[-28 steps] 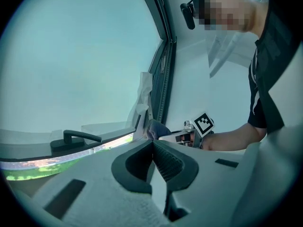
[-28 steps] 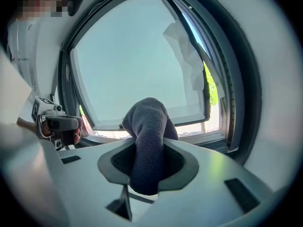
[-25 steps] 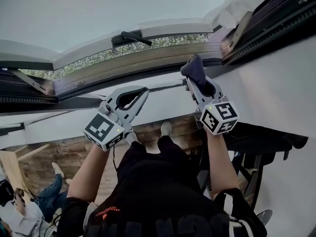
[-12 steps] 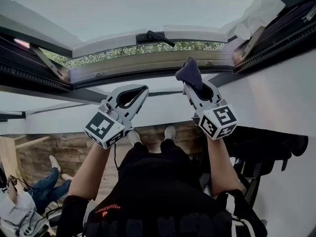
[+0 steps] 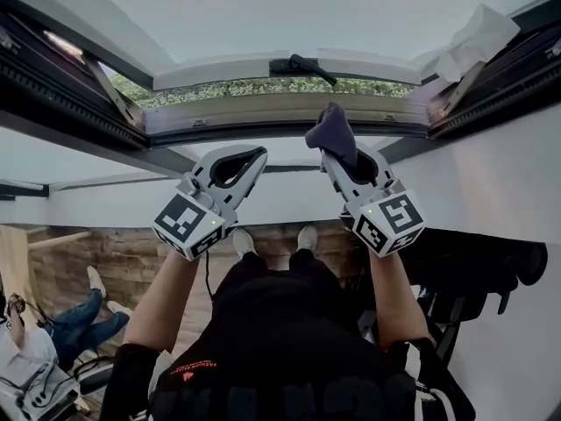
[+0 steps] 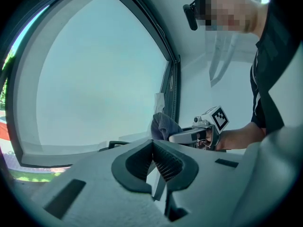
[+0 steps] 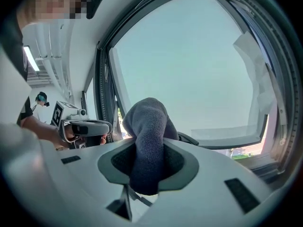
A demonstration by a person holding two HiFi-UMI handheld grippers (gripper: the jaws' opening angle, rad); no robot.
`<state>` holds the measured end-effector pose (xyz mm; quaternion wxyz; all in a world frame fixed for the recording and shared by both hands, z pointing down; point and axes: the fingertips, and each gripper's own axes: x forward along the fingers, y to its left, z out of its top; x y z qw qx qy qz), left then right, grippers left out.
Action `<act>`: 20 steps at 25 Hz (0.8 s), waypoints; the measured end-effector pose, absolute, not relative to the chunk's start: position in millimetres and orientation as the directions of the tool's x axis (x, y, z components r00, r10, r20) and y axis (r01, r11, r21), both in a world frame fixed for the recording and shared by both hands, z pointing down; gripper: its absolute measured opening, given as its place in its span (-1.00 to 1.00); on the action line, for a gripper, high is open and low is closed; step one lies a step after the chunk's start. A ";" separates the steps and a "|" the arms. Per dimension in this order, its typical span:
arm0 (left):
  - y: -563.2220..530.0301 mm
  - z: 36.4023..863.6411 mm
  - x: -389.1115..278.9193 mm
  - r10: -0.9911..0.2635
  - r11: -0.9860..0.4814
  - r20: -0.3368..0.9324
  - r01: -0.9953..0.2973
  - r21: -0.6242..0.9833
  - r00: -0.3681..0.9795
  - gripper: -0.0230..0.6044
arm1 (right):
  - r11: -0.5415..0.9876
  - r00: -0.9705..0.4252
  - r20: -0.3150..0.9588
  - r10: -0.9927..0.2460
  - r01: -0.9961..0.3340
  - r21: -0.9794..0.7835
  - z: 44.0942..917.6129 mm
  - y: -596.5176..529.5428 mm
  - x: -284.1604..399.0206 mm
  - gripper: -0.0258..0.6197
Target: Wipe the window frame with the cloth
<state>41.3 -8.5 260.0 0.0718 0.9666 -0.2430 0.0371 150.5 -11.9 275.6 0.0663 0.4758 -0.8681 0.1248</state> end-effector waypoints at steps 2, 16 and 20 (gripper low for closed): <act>-7.9 260.3 35.5 -0.471 -0.868 0.103 -0.481 0.126 0.876 -0.86 | 0.527 -0.548 0.232 -0.803 -0.836 -0.150 272.8 -10.3 143.0 -0.59; -13.5 255.7 3.7 -0.509 -0.847 0.066 -0.513 0.140 0.859 -0.86 | 0.574 -0.587 0.222 -0.778 -0.809 -0.129 256.8 -10.4 106.5 -0.59; -15.1 254.2 -3.2 -0.517 -0.842 0.061 -0.520 0.141 0.854 -0.86 | 0.584 -0.596 0.223 -0.771 -0.802 -0.124 254.4 -11.6 98.8 -0.59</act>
